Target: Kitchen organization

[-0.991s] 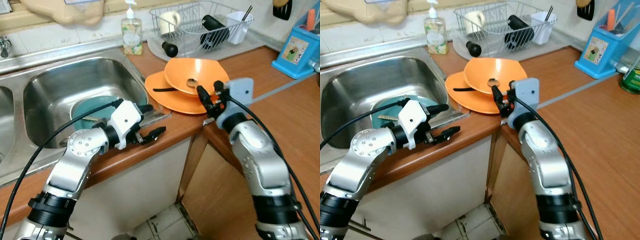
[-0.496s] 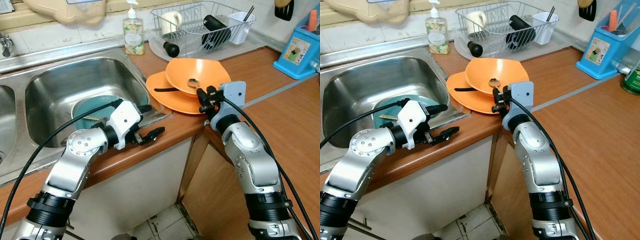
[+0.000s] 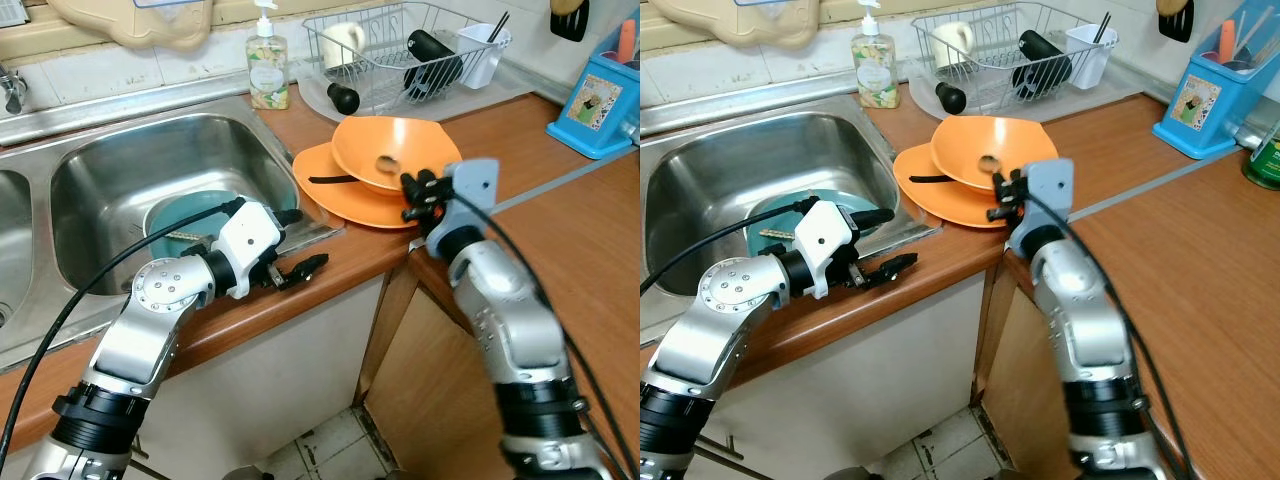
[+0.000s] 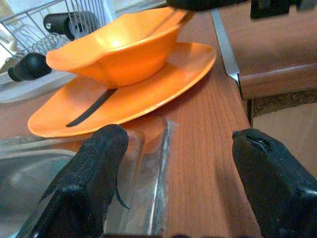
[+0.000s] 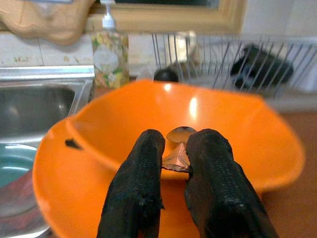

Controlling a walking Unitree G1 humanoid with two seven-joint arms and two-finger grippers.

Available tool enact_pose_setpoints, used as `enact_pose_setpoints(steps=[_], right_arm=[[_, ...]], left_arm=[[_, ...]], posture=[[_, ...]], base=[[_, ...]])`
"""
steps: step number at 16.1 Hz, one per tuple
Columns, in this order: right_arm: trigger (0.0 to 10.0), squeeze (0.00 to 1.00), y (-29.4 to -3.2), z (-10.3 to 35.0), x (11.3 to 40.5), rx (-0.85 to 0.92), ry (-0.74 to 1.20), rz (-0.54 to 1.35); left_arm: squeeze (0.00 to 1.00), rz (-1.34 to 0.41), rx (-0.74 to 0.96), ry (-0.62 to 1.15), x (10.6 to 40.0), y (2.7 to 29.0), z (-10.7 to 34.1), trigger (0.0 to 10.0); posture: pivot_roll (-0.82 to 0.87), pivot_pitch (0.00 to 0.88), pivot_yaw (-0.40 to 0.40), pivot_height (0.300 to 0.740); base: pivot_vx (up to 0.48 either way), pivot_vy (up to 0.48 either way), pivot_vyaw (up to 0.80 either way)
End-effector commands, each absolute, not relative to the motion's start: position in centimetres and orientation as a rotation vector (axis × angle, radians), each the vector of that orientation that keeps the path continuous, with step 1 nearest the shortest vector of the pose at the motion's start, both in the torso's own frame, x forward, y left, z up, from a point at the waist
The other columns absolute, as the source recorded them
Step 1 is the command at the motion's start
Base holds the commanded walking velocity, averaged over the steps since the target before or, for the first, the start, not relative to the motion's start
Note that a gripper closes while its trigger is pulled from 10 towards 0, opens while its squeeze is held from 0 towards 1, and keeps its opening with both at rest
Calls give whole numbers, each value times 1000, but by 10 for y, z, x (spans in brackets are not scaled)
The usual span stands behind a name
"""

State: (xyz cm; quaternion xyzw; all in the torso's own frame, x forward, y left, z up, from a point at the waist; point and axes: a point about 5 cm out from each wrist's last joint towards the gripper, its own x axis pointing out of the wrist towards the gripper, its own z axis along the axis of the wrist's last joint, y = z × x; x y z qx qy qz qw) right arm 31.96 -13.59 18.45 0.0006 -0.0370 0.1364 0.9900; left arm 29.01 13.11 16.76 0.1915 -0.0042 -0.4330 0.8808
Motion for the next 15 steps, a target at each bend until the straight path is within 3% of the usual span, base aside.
enact_pose_setpoints(steps=[1,6,10,11,12,13,15], right_arm=[[0,0,-140,207,317,3,-156,311],[0,0,-141,242,297,36,-220,620],[0,0,-124,247,282,12,-181,825],[0,0,-121,247,280,7,-173,851],[0,0,-115,246,276,-3,-158,898],[0,0,-112,246,273,-9,-151,922],[0,0,-109,246,270,-23,-139,950]], left_arm=[[0,-897,435,-74,291,128,181,10000],[0,-838,535,-250,302,121,208,10000],[0,-780,613,-364,310,116,223,10000],[0,-776,637,-370,310,116,223,8431],[0,-774,678,-388,311,115,223,2863],[0,-774,693,-397,312,114,223,0],[0,-760,732,-398,315,115,222,0]], posture=[[-91,0,8,740],[-97,0,13,740],[-96,0,15,740],[-94,0,16,740],[-94,0,16,740],[-94,0,18,740],[-95,0,20,740]], base=[[0,0,0],[0,0,0],[0,0,0],[0,0,0],[0,0,0],[0,0,0],[0,0,0]])
